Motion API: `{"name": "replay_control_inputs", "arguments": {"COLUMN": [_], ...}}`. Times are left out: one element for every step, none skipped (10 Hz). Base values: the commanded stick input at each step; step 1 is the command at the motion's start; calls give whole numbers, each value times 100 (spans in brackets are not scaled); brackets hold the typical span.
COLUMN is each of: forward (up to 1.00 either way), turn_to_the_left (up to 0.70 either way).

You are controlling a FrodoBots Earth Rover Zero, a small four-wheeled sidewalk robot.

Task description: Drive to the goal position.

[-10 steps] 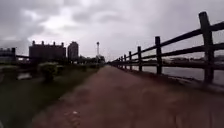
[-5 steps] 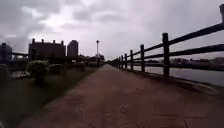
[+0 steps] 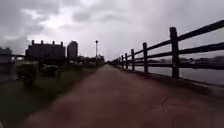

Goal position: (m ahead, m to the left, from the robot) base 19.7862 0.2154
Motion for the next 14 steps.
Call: {"name": "replay_control_inputs", "arguments": {"forward": [100,100,100,100,100,100,100,100,100,100,100,100,100,92], "turn_to_the_left": [0,0,0,0,0,0,0,0,0,0,0,0,0,0]}}
